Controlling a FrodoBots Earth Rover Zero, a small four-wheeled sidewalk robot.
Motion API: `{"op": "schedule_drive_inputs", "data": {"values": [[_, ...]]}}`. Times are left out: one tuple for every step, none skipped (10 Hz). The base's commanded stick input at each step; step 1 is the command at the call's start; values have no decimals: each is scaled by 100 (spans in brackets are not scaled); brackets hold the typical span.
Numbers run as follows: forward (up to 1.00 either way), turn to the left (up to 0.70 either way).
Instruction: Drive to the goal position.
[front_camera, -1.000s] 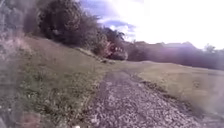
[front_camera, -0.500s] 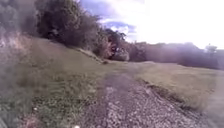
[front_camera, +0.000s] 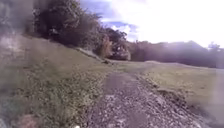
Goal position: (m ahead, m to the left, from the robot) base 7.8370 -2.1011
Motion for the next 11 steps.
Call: {"op": "schedule_drive_inputs", "data": {"values": [[100,0],[100,0],[100,0],[100,0],[100,0],[100,0],[100,0],[100,0],[100,0],[100,0],[100,0]]}}
